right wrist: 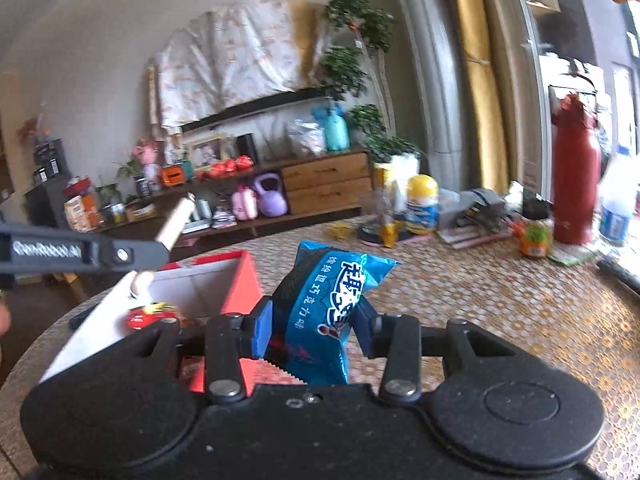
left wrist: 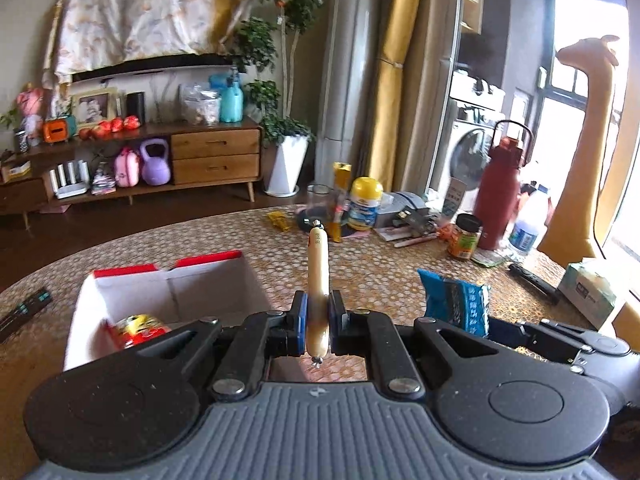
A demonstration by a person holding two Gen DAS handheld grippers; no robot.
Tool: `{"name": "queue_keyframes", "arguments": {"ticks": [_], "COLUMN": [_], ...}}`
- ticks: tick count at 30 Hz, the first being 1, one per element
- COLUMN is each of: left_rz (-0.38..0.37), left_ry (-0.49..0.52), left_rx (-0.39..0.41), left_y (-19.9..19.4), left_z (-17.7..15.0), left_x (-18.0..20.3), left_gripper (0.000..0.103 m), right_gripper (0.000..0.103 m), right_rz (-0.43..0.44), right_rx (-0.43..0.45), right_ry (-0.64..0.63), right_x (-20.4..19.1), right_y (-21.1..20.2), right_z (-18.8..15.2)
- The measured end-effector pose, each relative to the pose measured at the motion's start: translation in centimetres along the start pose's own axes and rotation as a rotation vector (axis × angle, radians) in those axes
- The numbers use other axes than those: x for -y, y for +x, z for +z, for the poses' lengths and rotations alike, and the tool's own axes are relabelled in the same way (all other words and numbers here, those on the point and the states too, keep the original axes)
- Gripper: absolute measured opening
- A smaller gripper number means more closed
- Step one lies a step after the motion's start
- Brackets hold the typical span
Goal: Organize snacks
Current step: 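Lift both held items and carry them over the cardboard box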
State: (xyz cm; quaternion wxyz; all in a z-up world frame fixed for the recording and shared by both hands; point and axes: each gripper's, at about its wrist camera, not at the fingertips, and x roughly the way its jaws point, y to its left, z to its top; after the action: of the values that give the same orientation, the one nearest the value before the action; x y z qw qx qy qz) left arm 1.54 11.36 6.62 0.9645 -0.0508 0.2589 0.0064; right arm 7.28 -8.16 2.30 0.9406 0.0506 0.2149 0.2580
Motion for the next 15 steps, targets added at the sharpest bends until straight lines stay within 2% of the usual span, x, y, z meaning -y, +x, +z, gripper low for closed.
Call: {"name": "queue_keyframes", "arguments": {"ticks": [9, 15], "left_rz": [0.083, 0.144], "left_ry": [-0.089, -0.144], "left_rx": [0.006, -0.019], "left_y": [-2.3, -2.4], "left_z": [-2.2, -3.8], "left_x": [-5.6, -8.8], "left_gripper": [0.010, 0.010], "right_gripper": [0.040, 0.040], "right_rz": [0.106, 0.166], "right_rx": [0.003, -0.037], "right_ry": [-0.102, -0.165], "right_x": [-5.0, -8.0], "right_y": [0.6, 2.5], "right_z": [0.8, 0.7]}}
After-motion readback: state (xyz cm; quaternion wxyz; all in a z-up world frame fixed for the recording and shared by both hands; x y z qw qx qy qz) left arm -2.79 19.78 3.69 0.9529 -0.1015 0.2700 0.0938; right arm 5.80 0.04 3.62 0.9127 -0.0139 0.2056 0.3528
